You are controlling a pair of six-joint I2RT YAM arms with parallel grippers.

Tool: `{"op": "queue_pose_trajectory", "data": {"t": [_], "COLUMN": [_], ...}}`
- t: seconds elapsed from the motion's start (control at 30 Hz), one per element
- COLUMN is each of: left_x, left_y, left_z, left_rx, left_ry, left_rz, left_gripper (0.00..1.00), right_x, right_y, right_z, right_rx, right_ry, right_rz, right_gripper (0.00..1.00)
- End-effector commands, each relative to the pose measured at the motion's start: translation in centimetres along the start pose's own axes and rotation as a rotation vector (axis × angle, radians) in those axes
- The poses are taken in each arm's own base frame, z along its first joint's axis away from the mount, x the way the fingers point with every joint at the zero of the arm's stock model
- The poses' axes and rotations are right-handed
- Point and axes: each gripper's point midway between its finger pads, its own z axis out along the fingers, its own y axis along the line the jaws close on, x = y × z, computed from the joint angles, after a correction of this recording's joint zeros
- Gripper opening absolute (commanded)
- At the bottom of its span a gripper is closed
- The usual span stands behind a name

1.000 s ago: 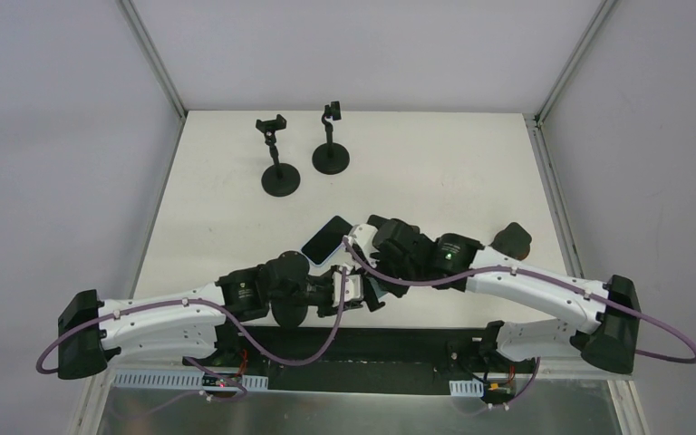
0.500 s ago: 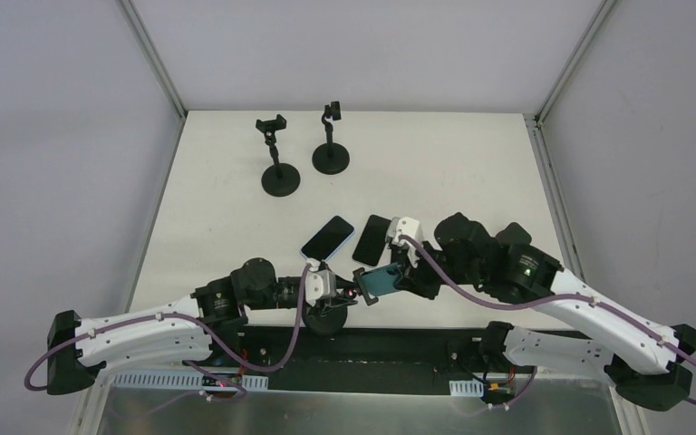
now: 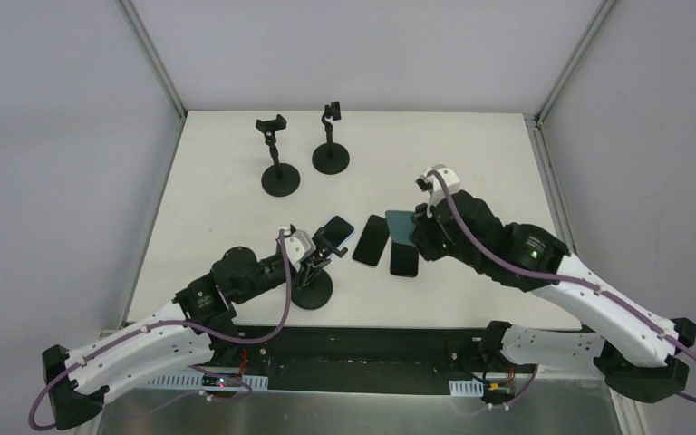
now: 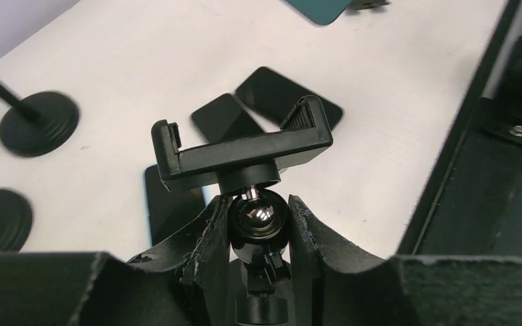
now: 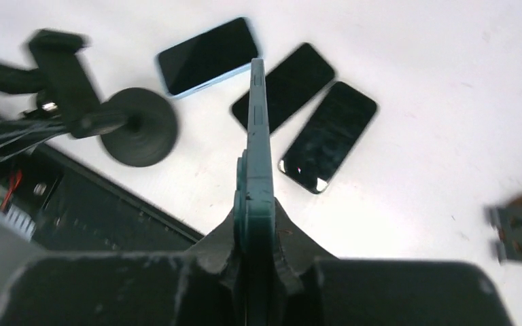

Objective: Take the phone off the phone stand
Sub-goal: Place the phone at the center of the board.

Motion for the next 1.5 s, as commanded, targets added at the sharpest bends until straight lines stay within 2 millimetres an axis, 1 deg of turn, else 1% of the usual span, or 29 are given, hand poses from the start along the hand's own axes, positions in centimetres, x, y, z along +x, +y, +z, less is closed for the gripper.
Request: {"op": "queue_pose_trajectory", "data": {"t": [0.0,0.13,0.2,0.23,0.4,0.43,0.53,0.6,0.67,0.8,0.87,1.0,1.1,1.27,1.47], "left_x": [-6.1,-6.3,-6.4,-6.3,-5.8,-5.7,-5.3,-5.1,-5.0,-5.0,-5.0,-5.0,-4.8,-4.2,-4.0], "left_y": [4.8,8.2,9.3,9.6,9.4,9.3,9.0,9.0,9.0,9.1,9.1,8.8,8.5,8.7,8.7], "left_z": [-1.3,-2.7,-3.5,-3.7,-4.4,-4.5,-4.8,-5.0,-5.2,-5.5,-5.7,-6.0,-6.1,-6.4,-6.6], "left_rx": [-0.189,-0.317,-0.360,-0.372,-0.368,-0.364,-0.359,-0.362,-0.368,-0.379,-0.382,-0.374,-0.367,-0.385,-0.392], "left_ry": [-0.098,-0.047,-0.046,-0.046,-0.043,-0.044,-0.047,-0.047,-0.049,-0.056,-0.061,-0.078,-0.087,-0.090,-0.095], "left_rz": [-0.022,-0.021,-0.029,-0.034,-0.039,-0.045,-0.061,-0.064,-0.062,-0.059,-0.060,-0.073,-0.088,-0.087,-0.089], "left_gripper": [0.00,0.00,0.00,0.00,0.00,0.00,0.00,0.00,0.00,0.00,0.00,0.00,0.00,0.00,0.00], "right_x": [-1.2,2.0,3.5,4.3,6.6,7.4,9.6,10.6,11.2,11.9,12.3,13.3,14.4,15.3,15.7], "right_y": [-4.9,-6.7,-7.8,-8.7,-12.3,-12.8,-12.8,-13.2,-13.9,-15.7,-16.0,-16.6,-16.6,-16.5,-16.7], "right_z": [-0.3,0.7,1.5,1.6,2.9,3.6,5.2,5.9,6.1,5.8,5.9,6.5,7.3,8.7,10.1], "right_rx": [0.361,0.507,0.575,0.629,0.836,0.860,0.850,0.870,0.907,1.023,1.044,1.081,1.081,1.065,1.062], "right_ry": [0.028,0.266,0.365,0.419,0.587,0.633,0.748,0.798,0.840,0.907,0.933,0.980,1.014,1.021,1.031], "right_rz": [0.235,0.312,0.315,0.305,0.292,0.306,0.383,0.403,0.405,0.364,0.345,0.301,0.298,0.301,0.300], "right_gripper": [0.00,0.00,0.00,0.00,0.01,0.01,0.05,0.05,0.07,0.07,0.13,0.20,0.24,0.32,0.33]}}
